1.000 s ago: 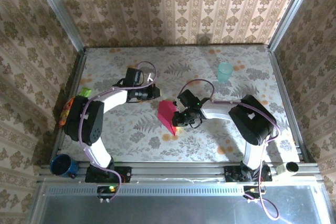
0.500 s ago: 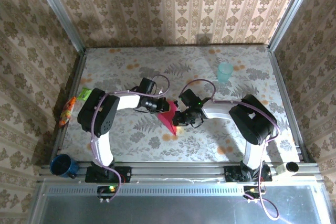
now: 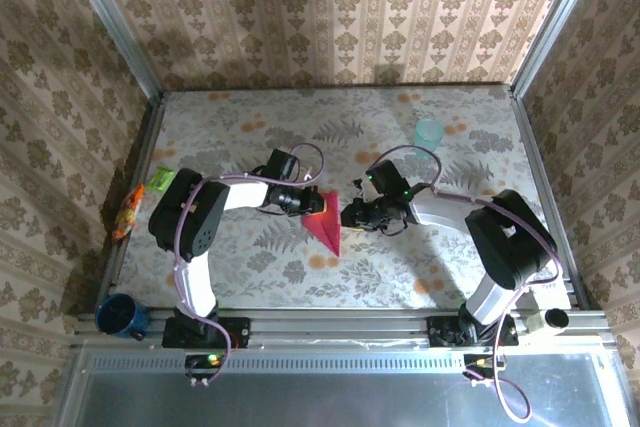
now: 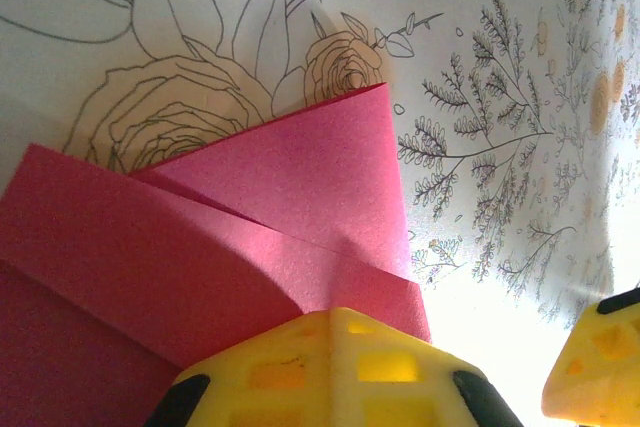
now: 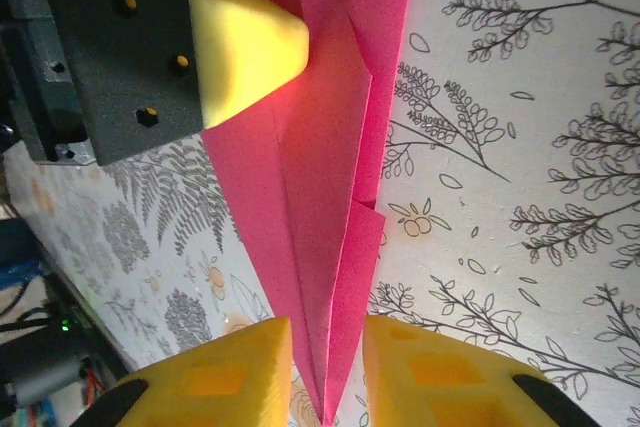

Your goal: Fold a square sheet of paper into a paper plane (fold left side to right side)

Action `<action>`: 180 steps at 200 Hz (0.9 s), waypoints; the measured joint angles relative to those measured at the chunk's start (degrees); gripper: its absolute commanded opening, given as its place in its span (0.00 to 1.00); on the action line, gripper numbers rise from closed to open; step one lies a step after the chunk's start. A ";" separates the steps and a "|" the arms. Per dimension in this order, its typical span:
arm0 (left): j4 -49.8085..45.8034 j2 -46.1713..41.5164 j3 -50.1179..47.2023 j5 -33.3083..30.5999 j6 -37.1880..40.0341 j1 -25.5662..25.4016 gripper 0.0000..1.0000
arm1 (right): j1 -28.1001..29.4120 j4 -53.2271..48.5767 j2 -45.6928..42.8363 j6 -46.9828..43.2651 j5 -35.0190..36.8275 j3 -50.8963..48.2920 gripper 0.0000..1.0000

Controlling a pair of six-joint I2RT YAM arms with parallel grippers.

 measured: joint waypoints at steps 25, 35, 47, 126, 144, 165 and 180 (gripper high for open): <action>0.11 -0.02 -0.02 0.00 -0.11 0.00 0.00 | 0.04 3.45 0.37 2.05 -2.54 -2.29 0.33; 0.13 -0.02 -0.02 0.00 -0.11 0.00 0.00 | 0.22 4.63 1.03 2.69 -3.45 -2.69 0.35; 0.13 -0.02 -0.02 0.00 -0.13 0.00 0.00 | 0.52 6.23 2.25 3.32 -4.46 -2.71 0.36; 0.13 -0.02 -0.02 -0.02 -0.76 0.00 0.00 | 1.95 10.03 7.52 4.94 -6.34 -0.90 0.34; 0.13 -0.02 -0.02 -0.02 -0.81 0.00 0.00 | 2.08 10.32 7.98 5.07 -6.36 -0.31 0.34; 0.13 -0.02 -0.02 -0.04 -1.01 0.00 0.00 | 2.27 11.02 8.79 5.14 -6.51 0.17 0.33; 0.13 -0.02 -0.02 -0.09 -1.18 0.00 0.00 | 2.32 11.39 9.38 5.18 -6.62 0.35 0.32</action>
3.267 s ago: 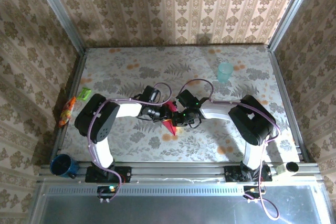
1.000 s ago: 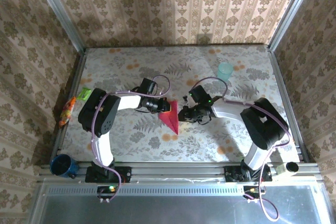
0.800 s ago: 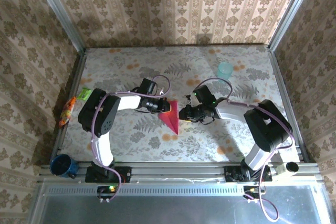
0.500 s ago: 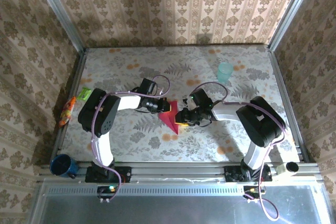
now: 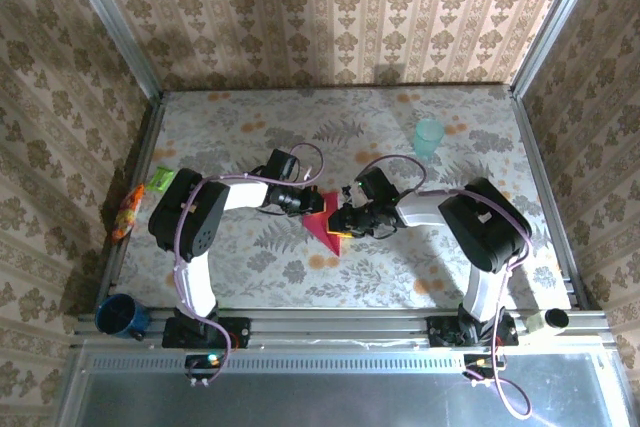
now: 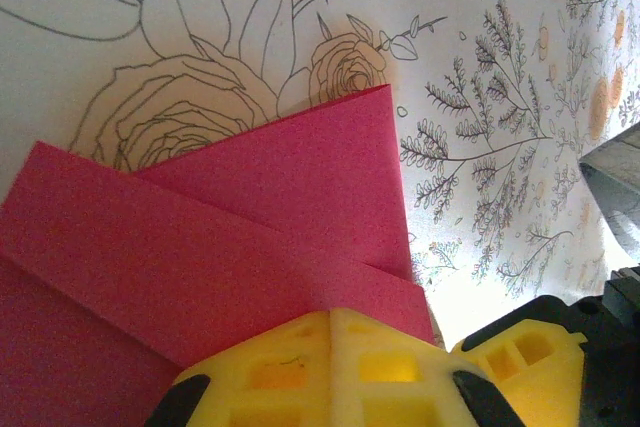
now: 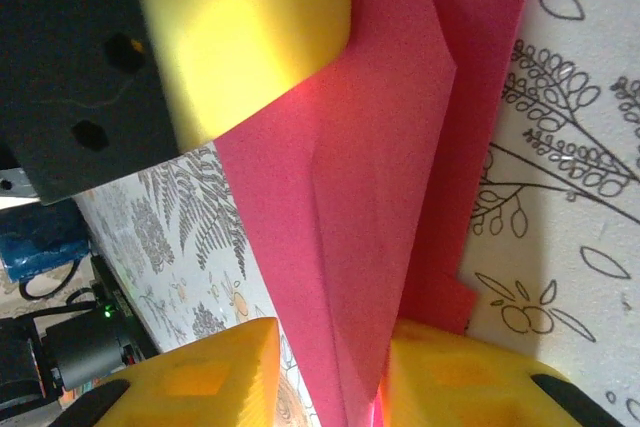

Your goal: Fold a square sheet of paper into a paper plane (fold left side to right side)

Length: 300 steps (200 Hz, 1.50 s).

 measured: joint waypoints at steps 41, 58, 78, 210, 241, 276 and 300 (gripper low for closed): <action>0.00 0.02 0.00 -0.07 -0.07 0.00 0.00 | 0.37 0.09 1.75 0.17 -0.98 1.79 0.29; 0.00 0.02 0.00 -0.13 -0.24 -0.02 0.00 | 0.59 0.09 2.27 0.26 -1.18 2.36 0.28; 0.04 0.00 0.00 -0.35 -0.46 -0.11 0.00 | 0.66 0.09 2.62 0.39 -1.22 2.71 0.27; 1.46 -0.48 -0.98 -1.11 -0.92 -0.39 0.00 | 0.70 2.58 4.70 1.42 -3.69 3.17 0.18; 1.40 -0.59 -0.98 -1.38 -0.90 -0.44 0.00 | 0.28 3.48 3.74 1.55 -3.74 1.75 0.22; 1.33 -0.63 -0.98 -1.46 -0.90 -0.50 0.00 | -0.87 2.95 -0.85 1.75 -3.82 -2.32 0.26; 1.33 -0.63 -0.98 -1.46 -0.90 -0.50 0.00 | -1.36 2.97 -4.28 1.88 -4.24 -4.70 0.27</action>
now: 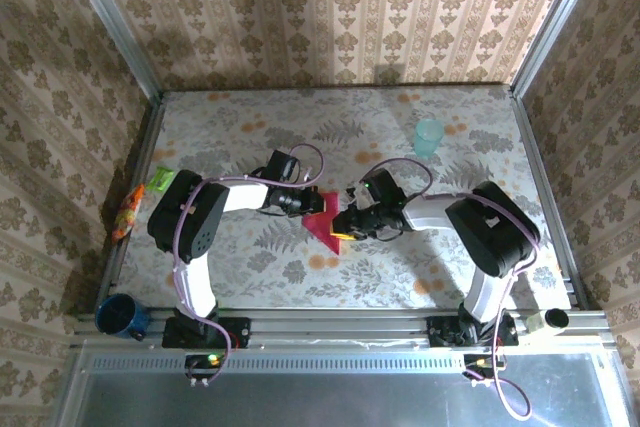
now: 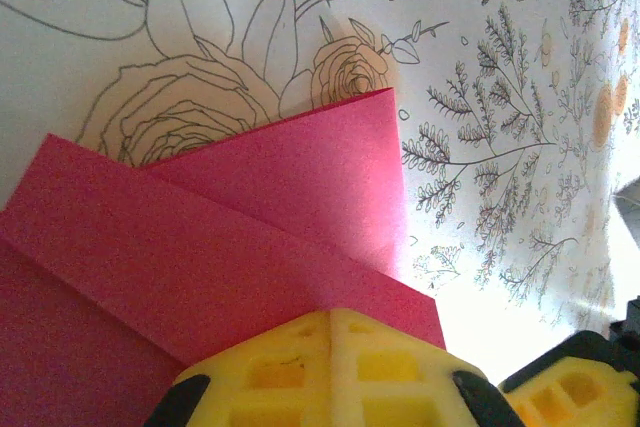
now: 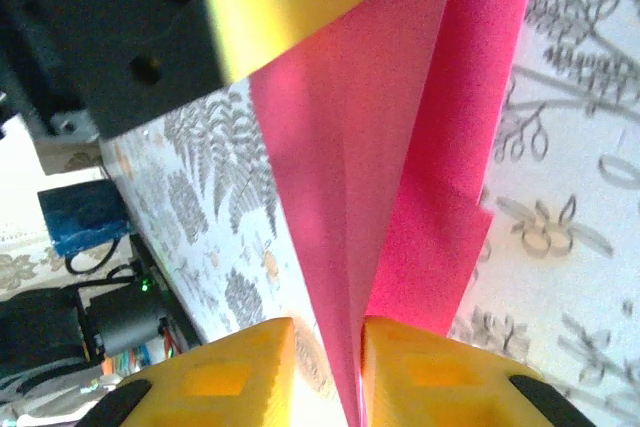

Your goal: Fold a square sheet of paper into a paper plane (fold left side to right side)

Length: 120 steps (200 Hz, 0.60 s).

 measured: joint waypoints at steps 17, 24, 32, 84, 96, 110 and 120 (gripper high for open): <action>0.00 0.00 0.00 0.00 0.00 0.02 0.00 | -0.48 -0.26 -2.36 -0.02 -0.15 -1.49 0.27; 0.00 0.00 0.00 0.02 0.00 0.02 0.00 | -0.70 -0.59 -3.10 -0.04 -0.20 -1.79 0.26; 0.00 0.00 0.00 0.00 0.00 0.02 0.00 | -0.94 -0.83 -3.65 -0.07 -0.20 -1.90 0.24; 0.00 0.00 0.00 0.02 0.00 0.02 0.00 | -1.11 -1.97 -3.78 0.00 -0.42 -1.18 0.05; 0.00 0.00 0.00 0.00 0.00 0.02 0.00 | -0.55 -1.99 -2.84 0.02 -0.66 0.59 0.03; 0.00 0.00 0.00 0.00 0.00 0.02 0.00 | 0.48 -1.90 -1.51 -0.04 -0.81 2.80 0.02; 0.00 0.00 0.00 0.02 0.00 0.02 0.00 | 1.36 -1.88 -0.74 -0.04 -0.83 4.00 0.02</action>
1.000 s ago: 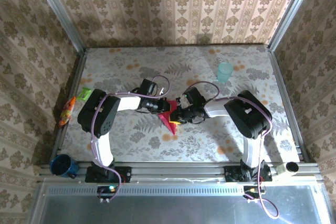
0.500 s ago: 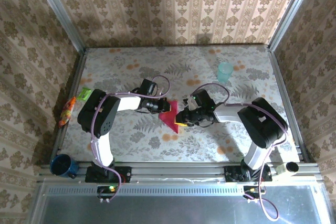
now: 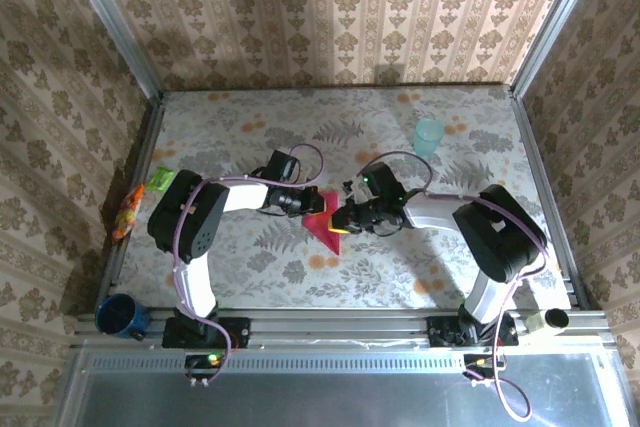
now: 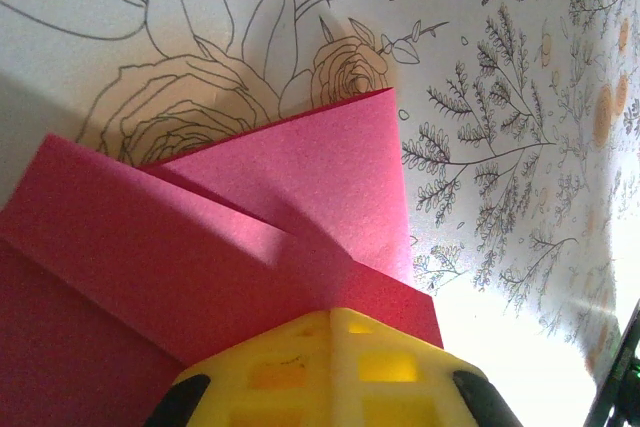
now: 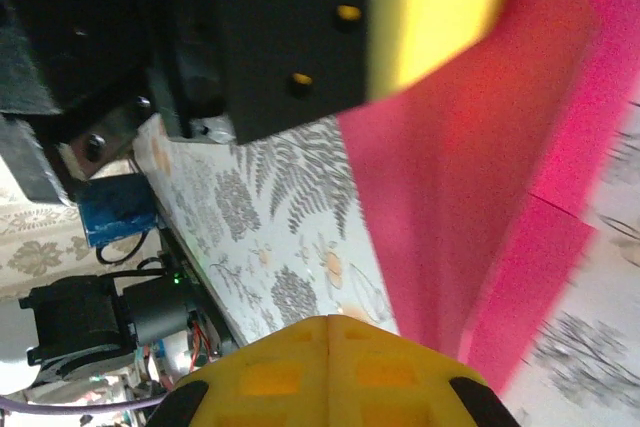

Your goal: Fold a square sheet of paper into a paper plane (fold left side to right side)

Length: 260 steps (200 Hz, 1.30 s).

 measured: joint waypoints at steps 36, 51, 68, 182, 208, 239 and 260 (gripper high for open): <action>0.00 0.00 0.00 0.00 0.00 0.00 0.00 | 2.05 -0.07 3.02 -0.02 0.02 1.53 0.02; 0.00 0.00 0.00 0.00 0.00 -0.02 0.00 | 2.36 -0.72 4.28 -0.07 0.09 1.55 0.02; 0.00 0.00 0.00 0.00 0.00 -0.02 0.00 | 2.38 -1.73 5.07 -0.13 0.50 1.53 0.02; -0.04 0.02 0.02 0.00 0.00 0.02 0.00 | 2.75 -3.30 5.22 -0.44 2.27 -0.87 0.02; -0.04 0.02 0.02 0.00 0.00 0.07 0.00 | 2.91 -2.95 4.87 -0.44 2.29 -1.49 0.02; -0.04 0.02 0.02 0.00 0.00 0.11 0.00 | 3.13 -3.02 3.76 -0.42 2.32 -2.80 0.02; -0.04 0.02 0.02 0.02 0.00 0.11 0.00 | 3.26 -3.02 2.91 -0.20 2.25 -3.65 0.01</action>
